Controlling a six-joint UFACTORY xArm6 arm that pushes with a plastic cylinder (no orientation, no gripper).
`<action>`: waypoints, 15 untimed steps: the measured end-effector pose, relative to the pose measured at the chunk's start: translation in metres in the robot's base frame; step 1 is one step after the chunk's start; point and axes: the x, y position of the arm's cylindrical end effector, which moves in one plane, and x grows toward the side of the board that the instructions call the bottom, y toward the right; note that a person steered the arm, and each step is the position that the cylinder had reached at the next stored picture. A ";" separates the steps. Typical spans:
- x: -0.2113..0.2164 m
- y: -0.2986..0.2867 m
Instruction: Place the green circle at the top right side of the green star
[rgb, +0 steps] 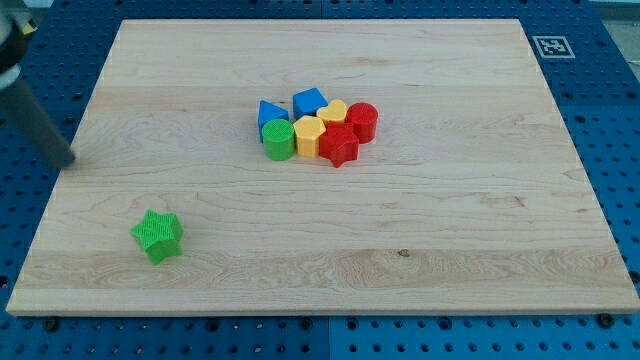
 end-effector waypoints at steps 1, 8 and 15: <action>-0.061 0.080; -0.012 0.247; -0.006 0.249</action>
